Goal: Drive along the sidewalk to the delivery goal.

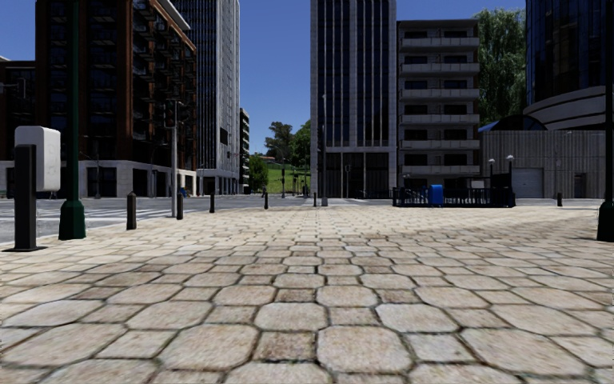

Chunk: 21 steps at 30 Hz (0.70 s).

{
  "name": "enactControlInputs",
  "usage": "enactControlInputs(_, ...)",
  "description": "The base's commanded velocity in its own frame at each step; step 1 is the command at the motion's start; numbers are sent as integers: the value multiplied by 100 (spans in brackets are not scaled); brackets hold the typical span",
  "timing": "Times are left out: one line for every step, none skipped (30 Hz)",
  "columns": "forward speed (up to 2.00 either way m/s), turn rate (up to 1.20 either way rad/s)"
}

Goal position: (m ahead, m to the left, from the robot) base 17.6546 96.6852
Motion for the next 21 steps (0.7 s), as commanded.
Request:
enactControlInputs(200,0)
enactControlInputs(200,0)
enactControlInputs(200,0)
enactControlInputs(200,0)
enactControlInputs(200,0)
enactControlInputs(200,0)
enactControlInputs(200,0)
enactControlInputs(200,0)
enactControlInputs(200,0)
enactControlInputs(200,0)
enactControlInputs(200,0)
enactControlInputs(200,0)
enactControlInputs(200,0)
enactControlInputs(200,0)
enactControlInputs(200,0)
enactControlInputs(200,0)
enactControlInputs(200,0)
enactControlInputs(200,0)
enactControlInputs(200,0)
enactControlInputs(200,0)
enactControlInputs(200,0)
